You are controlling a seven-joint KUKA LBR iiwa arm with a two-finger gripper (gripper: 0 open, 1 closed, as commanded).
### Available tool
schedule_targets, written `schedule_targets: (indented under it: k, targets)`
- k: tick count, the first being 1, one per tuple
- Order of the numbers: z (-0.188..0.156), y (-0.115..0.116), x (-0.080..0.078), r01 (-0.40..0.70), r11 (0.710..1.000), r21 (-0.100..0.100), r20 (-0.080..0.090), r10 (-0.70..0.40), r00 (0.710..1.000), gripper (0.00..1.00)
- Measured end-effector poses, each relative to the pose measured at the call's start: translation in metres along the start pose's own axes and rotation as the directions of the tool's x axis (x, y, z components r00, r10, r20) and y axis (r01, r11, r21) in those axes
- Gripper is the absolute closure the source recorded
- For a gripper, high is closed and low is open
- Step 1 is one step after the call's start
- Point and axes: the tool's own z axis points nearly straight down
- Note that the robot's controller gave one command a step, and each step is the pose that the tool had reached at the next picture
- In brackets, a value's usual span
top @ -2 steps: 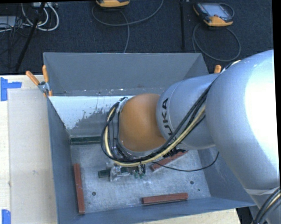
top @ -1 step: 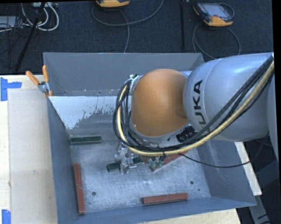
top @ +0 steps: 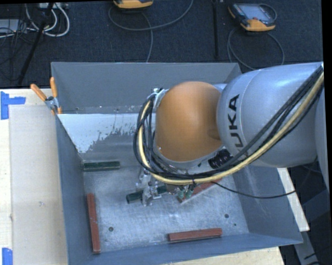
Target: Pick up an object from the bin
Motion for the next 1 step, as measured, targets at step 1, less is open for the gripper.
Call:
schedule_targets:
  k: [1]
  targets:
    - [-0.1361, -0.0692, -0.0305, 0.130, 0.992, 0.000, 0.003, -0.130, 0.992, 1.00]
